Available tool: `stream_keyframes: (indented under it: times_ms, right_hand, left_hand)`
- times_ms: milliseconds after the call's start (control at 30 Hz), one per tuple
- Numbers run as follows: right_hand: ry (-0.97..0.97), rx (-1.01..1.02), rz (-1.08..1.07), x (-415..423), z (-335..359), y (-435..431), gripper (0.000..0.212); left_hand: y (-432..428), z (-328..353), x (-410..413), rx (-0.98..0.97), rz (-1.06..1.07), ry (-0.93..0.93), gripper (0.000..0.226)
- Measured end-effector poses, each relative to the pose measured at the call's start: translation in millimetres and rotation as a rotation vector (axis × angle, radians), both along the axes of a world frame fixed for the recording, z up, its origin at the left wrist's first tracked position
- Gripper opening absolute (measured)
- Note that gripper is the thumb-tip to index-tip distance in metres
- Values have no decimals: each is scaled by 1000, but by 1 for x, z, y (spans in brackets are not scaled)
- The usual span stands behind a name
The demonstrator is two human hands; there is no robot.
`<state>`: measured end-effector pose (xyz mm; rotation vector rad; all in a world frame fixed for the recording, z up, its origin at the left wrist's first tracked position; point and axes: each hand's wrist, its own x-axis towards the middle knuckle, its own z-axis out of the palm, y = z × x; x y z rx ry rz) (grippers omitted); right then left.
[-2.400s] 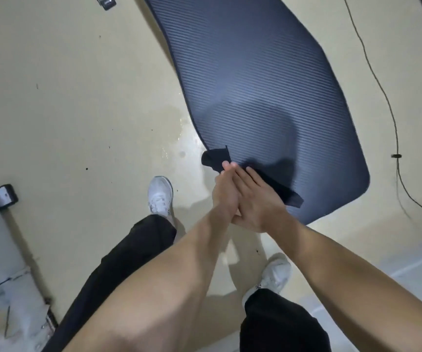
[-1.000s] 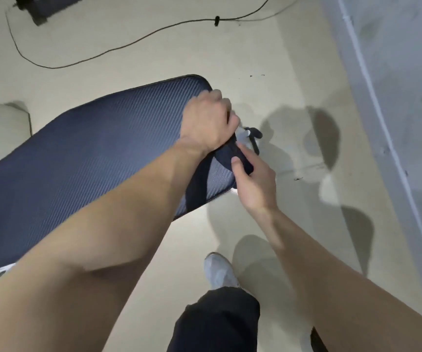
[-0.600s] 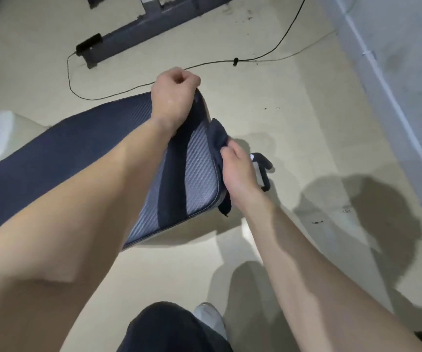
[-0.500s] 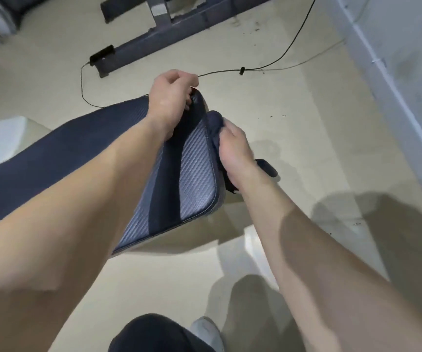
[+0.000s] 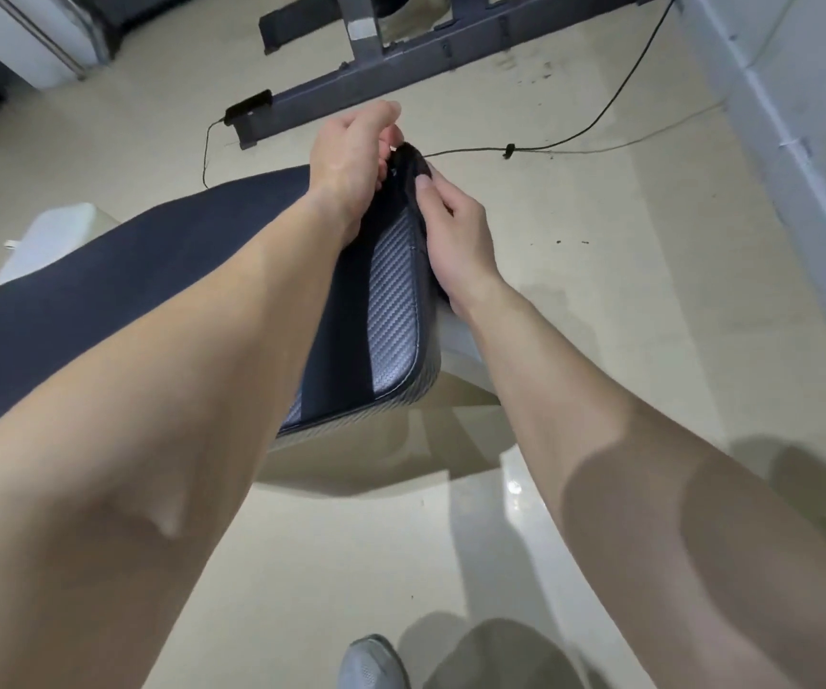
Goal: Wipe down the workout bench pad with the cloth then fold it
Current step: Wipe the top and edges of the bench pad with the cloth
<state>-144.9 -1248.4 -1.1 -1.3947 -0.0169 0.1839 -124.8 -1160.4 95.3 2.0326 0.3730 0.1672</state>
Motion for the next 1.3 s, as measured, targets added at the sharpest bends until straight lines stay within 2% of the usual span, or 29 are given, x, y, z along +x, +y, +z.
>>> stream_keyframes:
  times_ms: [100, 233, 333, 467, 567, 733, 800, 833, 900, 967, 1067, 1133, 1233, 1300]
  right_hand:
    - [-25, 18, 0, -30, 0, -8, 57]
    - [-2, 38, -48, -78, 5, -17, 50]
    - [47, 61, -126, -112, 11, -16, 49]
    - [81, 24, -227, -144, 21, -16, 41]
    - [78, 33, -252, -166, 25, -15, 42]
    - [108, 259, -193, -203, 29, -8, 61]
    - [11, 165, -175, -217, 33, -7, 59]
    - [-60, 75, -167, -221, 35, -7, 58]
    - [-221, -112, -125, -223, 37, -6, 63]
    - [-413, -289, -68, -219, 36, -5, 72]
    - [-746, -498, 18, -211, 31, 2, 72]
    - [-890, -601, 129, -212, 22, 10, 75]
    - [-1012, -677, 405, -227, 17, 27, 92]
    - [-1079, -683, 534, -233, 21, 43, 81]
  left_hand:
    - [-1, 1, -2, 19, 2, 2, 32]
    - [-5, 8, -17, -33, -4, 36, 15]
    - [-16, 8, -50, 49, -75, 37, 7]
    - [-20, -1, -101, 147, -172, 17, 24]
    - [-19, -2, -131, 325, -257, 27, 36]
    - [-24, 4, -166, 470, -389, 82, 37]
    - [-27, 3, -186, 546, -345, 42, 30]
    - [-28, 4, -195, 597, -244, 20, 25]
    - [-26, 11, -209, 655, 88, 51, 21]
    - [-14, 17, -219, 512, 344, 224, 33]
    - [1, 18, -240, 120, 457, 387, 50]
    - [-1, 15, -260, -218, 539, 432, 54]
    - [2, 6, -287, -651, 566, 460, 52]
    - [17, 6, -300, -918, 530, 395, 54]
